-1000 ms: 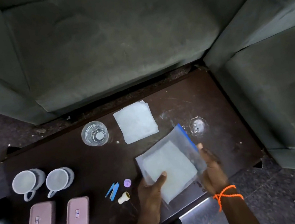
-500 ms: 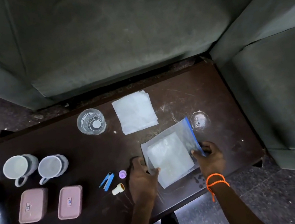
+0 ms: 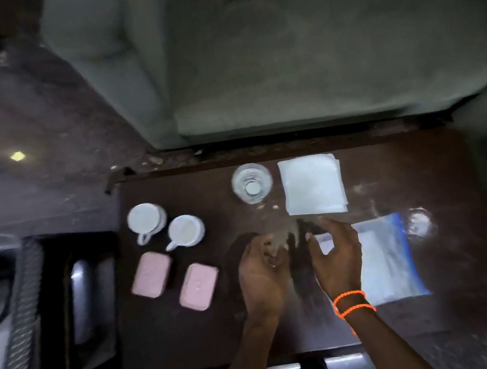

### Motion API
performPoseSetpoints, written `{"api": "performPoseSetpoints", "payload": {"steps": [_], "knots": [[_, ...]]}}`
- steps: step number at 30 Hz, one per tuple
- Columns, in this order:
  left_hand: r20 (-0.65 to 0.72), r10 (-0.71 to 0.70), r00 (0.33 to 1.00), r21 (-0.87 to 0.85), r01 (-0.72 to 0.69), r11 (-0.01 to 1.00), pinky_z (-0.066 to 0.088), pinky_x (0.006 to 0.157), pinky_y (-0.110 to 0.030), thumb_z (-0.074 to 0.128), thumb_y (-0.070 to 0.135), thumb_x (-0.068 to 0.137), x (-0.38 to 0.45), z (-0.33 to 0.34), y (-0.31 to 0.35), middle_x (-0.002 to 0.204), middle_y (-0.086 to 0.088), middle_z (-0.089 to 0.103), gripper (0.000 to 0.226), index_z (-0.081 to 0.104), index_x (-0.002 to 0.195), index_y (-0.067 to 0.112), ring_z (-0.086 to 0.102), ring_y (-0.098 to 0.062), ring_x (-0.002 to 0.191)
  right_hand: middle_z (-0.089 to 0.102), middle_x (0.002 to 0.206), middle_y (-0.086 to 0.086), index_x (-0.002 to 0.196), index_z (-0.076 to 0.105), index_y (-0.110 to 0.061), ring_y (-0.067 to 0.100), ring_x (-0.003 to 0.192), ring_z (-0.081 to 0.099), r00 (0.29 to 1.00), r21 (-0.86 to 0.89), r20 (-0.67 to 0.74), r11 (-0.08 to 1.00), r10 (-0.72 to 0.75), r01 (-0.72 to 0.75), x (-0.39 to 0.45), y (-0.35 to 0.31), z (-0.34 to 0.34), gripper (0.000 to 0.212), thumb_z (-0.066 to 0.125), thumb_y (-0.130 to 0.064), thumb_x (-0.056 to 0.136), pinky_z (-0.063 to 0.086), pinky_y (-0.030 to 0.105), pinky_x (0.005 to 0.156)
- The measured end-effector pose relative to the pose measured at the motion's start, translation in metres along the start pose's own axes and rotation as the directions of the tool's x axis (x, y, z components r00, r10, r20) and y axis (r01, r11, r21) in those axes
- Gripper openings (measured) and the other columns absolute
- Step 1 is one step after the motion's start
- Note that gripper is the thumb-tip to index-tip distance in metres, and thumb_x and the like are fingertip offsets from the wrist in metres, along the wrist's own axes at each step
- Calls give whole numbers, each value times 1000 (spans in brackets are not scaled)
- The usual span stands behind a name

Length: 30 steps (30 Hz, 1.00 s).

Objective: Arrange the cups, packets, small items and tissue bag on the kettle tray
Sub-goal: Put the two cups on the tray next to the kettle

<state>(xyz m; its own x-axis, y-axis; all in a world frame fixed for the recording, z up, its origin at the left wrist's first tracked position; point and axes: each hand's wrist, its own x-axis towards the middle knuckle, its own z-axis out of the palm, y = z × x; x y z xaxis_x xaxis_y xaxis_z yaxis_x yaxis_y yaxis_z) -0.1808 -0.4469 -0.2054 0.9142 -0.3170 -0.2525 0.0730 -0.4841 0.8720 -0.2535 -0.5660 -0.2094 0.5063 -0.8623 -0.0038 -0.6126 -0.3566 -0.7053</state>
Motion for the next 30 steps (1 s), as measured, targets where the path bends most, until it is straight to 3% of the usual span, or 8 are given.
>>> {"api": "performPoseSetpoints", "payload": {"steps": [2, 4, 9, 13, 17, 21, 26, 30], "knots": [[-83, 4, 997, 3, -4, 1000, 56, 72, -20, 68, 30, 88, 3, -30, 0, 88, 14, 70, 26, 63, 99, 53, 69, -2, 76, 71, 111, 9, 113, 70, -11, 32, 106, 64, 994, 43, 63, 995, -90, 87, -12, -29, 21, 29, 74, -14, 84, 52, 49, 94], [-150, -11, 989, -5, 11, 1000, 52, 70, -13, 69, 30, 89, 7, -65, -5, 88, 15, 71, 27, 63, 99, 54, 69, 0, 77, 70, 111, 7, 114, 70, -12, 29, 106, 63, 976, 91, 141, 984, -168, 156, -26, -59, 42, 29, 69, -18, 86, 52, 46, 96], [-340, -20, 940, 32, 33, 999, 58, 71, -37, 71, 22, 91, 27, -158, -29, 88, 13, 71, 12, 68, 99, 31, 69, -7, 75, 69, 108, 8, 114, 70, -11, 30, 102, 64, 916, 158, 301, 961, -264, 225, -52, -122, 95, 30, 75, -15, 84, 53, 46, 92], [-438, -6, 899, 198, 103, 975, 57, 75, -43, 73, 21, 86, 58, -209, -45, 95, 7, 68, 20, 70, 105, 27, 67, -11, 80, 65, 107, 7, 113, 68, -12, 29, 100, 61, 897, 128, 347, 962, -272, 242, -59, -154, 133, 36, 80, -18, 79, 52, 46, 86], [-304, -2, 953, 356, 115, 927, 55, 89, -47, 82, 32, 79, 99, -227, -53, 122, -8, 62, 56, 61, 130, 18, 63, -31, 112, 60, 111, 11, 118, 63, -13, 33, 103, 57, 926, 24, 297, 971, -232, 236, -56, -173, 163, 51, 84, -32, 75, 52, 46, 85], [-111, 35, 993, 435, 16, 900, 52, 99, -48, 87, 36, 73, 134, -224, -59, 140, -10, 58, 83, 52, 146, 17, 53, -34, 131, 56, 120, 13, 125, 57, -14, 36, 111, 52, 936, -157, 322, 967, -140, 199, -49, -179, 188, 69, 86, -44, 70, 48, 48, 91], [-3, -28, 1000, 508, 26, 861, 52, 98, -46, 86, 37, 75, 158, -217, -69, 138, -10, 57, 84, 50, 148, 18, 53, -32, 130, 56, 123, 17, 124, 57, -11, 36, 114, 47, 937, -241, 334, 951, -105, 193, -43, -173, 202, 66, 85, -40, 72, 35, 39, 92], [-33, -5, 999, 460, 20, 888, 54, 94, -46, 90, 33, 68, 164, -220, -71, 128, -11, 64, 76, 61, 136, 15, 60, -32, 118, 56, 120, 17, 119, 56, -10, 36, 113, 46, 939, -159, 330, 975, -97, 157, -39, -173, 202, 63, 87, -30, 67, 45, 43, 88]]}}
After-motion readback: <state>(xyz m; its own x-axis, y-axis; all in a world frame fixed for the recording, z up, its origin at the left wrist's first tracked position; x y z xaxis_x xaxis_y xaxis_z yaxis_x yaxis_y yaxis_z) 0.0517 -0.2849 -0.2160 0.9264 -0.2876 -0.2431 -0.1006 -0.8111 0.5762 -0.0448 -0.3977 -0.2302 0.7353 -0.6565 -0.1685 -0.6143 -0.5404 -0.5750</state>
